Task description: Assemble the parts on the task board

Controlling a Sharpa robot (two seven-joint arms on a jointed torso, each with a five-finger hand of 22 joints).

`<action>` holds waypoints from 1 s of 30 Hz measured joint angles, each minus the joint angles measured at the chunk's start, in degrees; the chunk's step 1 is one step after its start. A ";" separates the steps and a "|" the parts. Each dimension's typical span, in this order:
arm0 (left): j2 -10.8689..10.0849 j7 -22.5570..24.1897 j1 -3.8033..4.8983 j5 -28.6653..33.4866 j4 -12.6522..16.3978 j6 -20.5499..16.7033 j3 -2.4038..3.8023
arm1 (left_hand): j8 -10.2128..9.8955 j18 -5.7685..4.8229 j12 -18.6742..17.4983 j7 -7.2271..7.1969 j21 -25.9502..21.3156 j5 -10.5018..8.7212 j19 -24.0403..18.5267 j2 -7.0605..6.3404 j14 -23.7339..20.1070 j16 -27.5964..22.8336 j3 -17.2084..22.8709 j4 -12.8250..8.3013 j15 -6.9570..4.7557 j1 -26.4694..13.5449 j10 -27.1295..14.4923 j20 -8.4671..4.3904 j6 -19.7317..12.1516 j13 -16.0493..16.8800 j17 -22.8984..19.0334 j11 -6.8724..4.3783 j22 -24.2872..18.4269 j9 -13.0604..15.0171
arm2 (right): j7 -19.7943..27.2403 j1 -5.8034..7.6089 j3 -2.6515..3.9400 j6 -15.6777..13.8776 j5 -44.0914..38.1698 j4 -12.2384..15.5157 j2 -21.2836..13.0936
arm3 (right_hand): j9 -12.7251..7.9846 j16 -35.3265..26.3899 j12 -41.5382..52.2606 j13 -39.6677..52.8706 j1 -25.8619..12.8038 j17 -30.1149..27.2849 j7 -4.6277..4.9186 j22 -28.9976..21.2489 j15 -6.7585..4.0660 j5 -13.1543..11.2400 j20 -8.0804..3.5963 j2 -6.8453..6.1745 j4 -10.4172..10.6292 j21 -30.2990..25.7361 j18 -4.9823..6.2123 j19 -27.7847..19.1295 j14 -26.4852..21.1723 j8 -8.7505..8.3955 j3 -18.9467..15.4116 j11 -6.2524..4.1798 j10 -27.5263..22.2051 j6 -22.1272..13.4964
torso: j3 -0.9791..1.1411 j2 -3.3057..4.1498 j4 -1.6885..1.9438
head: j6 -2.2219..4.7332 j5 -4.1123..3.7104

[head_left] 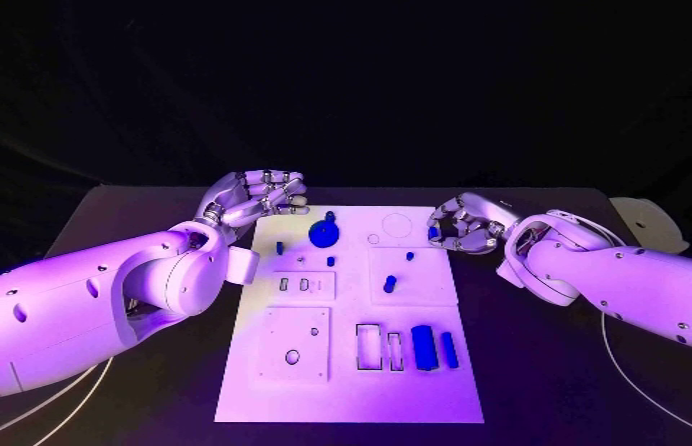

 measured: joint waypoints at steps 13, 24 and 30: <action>-0.04 -0.05 0.00 -0.02 -0.05 0.00 0.00 | 0.00 0.01 0.00 0.00 0.00 0.00 0.21 -0.23 0.00 0.00 0.16 0.17 0.00 0.22 0.21 -0.20 0.00 0.00 0.05 -0.21 0.00 0.00 | -0.40 -0.10 0.00 0.12 -0.23 -0.20 0.11 | -0.06 0.00 0.00 0.00 0.33 -0.06 -0.39 -0.01 0.00 -0.49 0.00 0.41 -0.31 0.00 0.00 0.00 0.00 0.77 1.14 0.00 0.00 1.04 | 0.02 0.00 -0.02 | -0.11 0.03; -0.08 -0.09 0.00 -0.03 -0.05 0.00 0.00 | 0.00 0.00 0.00 0.00 0.00 0.00 0.20 -0.22 0.00 0.00 0.32 0.00 0.00 0.22 0.21 -0.20 0.00 -0.01 0.05 -0.21 0.00 0.00 | -0.63 -0.12 0.00 -0.30 -0.27 -0.43 0.37 | 0.14 0.00 0.00 0.04 -0.16 -0.11 -1.85 -0.02 -0.55 -2.53 -0.49 2.62 -1.05 0.00 0.00 0.16 0.12 2.40 3.60 -0.94 -0.07 3.92 | 0.06 -0.01 -0.04 | -0.22 -0.05; -0.12 -0.11 0.00 -0.03 -0.04 0.00 0.00 | 0.00 0.00 0.00 0.00 0.00 0.00 0.20 -0.22 0.00 0.00 0.32 0.00 0.00 0.23 0.21 -0.20 0.00 -0.01 0.04 -0.21 0.00 0.00 | -0.89 -0.12 0.00 -1.54 -0.27 -0.49 0.49 | 0.38 0.00 0.00 0.04 -0.10 -0.17 -1.98 -0.02 -0.94 -4.15 -0.64 3.29 -1.67 0.00 0.00 0.01 0.11 3.24 4.98 -1.14 0.12 4.60 | 0.04 -0.01 -0.04 | -0.30 -0.07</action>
